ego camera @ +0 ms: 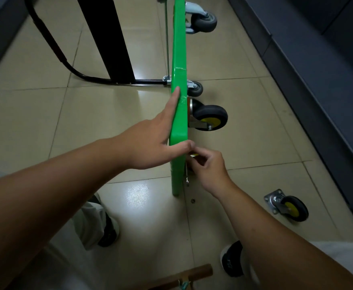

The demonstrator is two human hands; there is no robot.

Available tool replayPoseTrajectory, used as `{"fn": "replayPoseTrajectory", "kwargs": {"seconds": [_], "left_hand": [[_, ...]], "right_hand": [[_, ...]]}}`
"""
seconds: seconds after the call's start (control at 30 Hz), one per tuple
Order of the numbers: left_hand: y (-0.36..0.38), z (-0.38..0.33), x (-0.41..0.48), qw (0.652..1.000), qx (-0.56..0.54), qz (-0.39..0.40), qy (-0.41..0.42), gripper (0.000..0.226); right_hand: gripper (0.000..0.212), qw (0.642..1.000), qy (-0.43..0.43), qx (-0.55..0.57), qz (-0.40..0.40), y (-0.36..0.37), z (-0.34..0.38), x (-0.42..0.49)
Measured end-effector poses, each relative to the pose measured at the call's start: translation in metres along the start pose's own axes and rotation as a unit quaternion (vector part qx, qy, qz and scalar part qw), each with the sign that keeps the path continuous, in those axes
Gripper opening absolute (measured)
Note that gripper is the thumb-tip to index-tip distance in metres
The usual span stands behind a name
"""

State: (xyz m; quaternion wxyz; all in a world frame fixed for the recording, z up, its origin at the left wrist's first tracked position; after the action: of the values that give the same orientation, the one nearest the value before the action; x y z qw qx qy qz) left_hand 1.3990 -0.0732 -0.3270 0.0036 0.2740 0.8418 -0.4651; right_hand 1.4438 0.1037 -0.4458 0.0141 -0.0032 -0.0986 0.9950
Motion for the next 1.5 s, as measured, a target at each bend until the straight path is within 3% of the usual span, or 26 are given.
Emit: {"fn": "replayPoseTrajectory", "kwargs": {"seconds": [0.27,0.5,0.6,0.67,0.8,0.83,0.93,1.0,1.07,1.13,1.23,1.5], "left_hand": [[0.0,0.001,-0.001,1.0,0.0,-0.005,-0.014,0.111],[0.0,0.002,0.0,1.0,0.002,-0.002,-0.001,0.111],[0.0,0.003,0.0,1.0,-0.002,-0.001,0.002,0.11],[0.001,0.002,-0.001,1.0,-0.007,-0.001,-0.002,0.108],[0.002,-0.001,-0.005,1.0,-0.018,-0.006,-0.01,0.107],[0.002,-0.001,-0.005,1.0,-0.018,-0.006,-0.013,0.107],[0.001,-0.003,-0.007,1.0,-0.012,-0.002,-0.02,0.107],[0.0,-0.005,-0.007,1.0,-0.009,0.001,-0.024,0.108],[0.0,-0.005,-0.007,1.0,-0.008,0.0,-0.028,0.108],[-0.001,-0.005,-0.007,1.0,-0.01,0.0,-0.029,0.109],[0.0,-0.004,-0.006,1.0,-0.015,-0.004,-0.025,0.107],[0.002,-0.006,-0.005,1.0,-0.012,-0.014,-0.018,0.107]], "right_hand": [[0.031,0.988,-0.106,-0.115,-0.005,0.007,-0.018,0.026],[0.034,0.976,-0.121,-0.182,0.023,0.0,-0.02,0.022],[0.027,0.967,-0.044,-0.237,0.087,-0.01,-0.027,0.001],[0.011,0.95,0.069,-0.275,0.129,-0.019,-0.036,-0.021],[0.029,0.851,0.293,-0.37,0.229,-0.033,-0.043,-0.053],[0.028,0.853,0.325,-0.343,0.223,-0.034,-0.04,-0.055],[0.02,0.913,0.356,-0.161,0.116,-0.032,-0.017,-0.047],[0.002,0.947,0.315,-0.056,0.03,-0.029,0.006,-0.034],[0.02,0.964,0.262,0.029,-0.036,-0.026,0.028,-0.019],[0.02,0.968,0.219,0.097,-0.07,-0.024,0.051,-0.008],[0.014,0.972,0.17,0.145,-0.067,-0.019,0.076,-0.002],[0.024,0.992,0.111,0.054,0.02,-0.006,0.074,0.004]]}}
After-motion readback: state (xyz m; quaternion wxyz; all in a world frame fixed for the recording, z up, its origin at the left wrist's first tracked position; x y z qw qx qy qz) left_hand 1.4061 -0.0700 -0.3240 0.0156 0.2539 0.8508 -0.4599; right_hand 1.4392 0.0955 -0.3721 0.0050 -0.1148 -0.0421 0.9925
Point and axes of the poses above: each hand's wrist, its own x-axis towards the middle knuckle, its own y-axis out of the palm, z = x × y, the point moved 1 cm from there along x, towards the middle knuckle, and after that the axes turned 11 degrees about -y, right-handed, at the moved point
